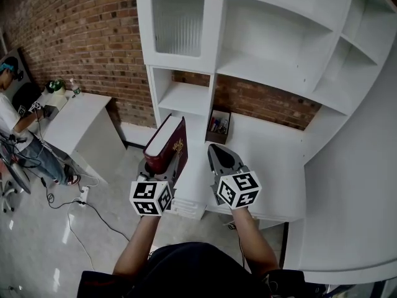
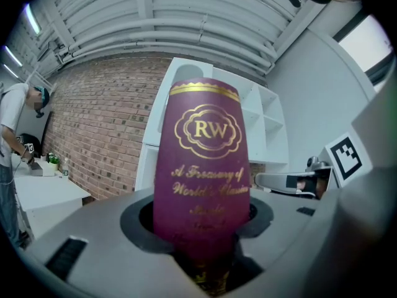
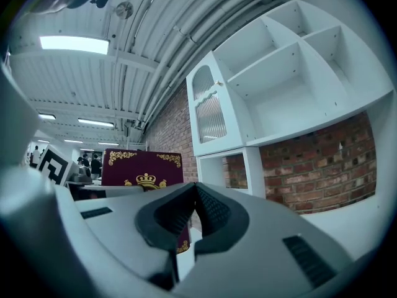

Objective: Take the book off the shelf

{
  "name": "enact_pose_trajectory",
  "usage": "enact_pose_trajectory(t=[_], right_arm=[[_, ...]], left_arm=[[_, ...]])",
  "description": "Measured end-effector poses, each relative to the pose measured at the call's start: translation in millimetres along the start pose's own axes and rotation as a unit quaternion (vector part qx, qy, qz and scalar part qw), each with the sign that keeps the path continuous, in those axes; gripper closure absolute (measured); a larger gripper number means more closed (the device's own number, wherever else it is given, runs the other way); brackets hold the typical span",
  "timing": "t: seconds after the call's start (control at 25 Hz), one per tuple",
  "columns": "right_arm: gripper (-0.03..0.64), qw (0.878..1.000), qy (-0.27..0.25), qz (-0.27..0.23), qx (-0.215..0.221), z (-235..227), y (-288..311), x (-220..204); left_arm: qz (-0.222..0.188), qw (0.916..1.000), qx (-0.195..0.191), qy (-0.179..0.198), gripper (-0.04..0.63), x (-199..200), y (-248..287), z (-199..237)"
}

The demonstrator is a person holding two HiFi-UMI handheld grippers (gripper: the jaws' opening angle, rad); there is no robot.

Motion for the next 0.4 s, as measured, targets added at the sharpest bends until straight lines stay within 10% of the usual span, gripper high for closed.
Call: enact_pose_trajectory(t=[0.4], right_arm=[[0.598,1.0,-0.007,-0.007,-0.019,25,1,3]], left_arm=[[-0.002,0.9997,-0.022,-0.007,0.36,2,-13,15]])
Point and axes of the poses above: the fingertips, and each gripper's own axes: y forward along the fingers, z to its left, x out of its top, the point moved 9 cm from there along -y, backward along the fingers, and after that the axes turned 10 degrees about -x, right-handed, at the moved point
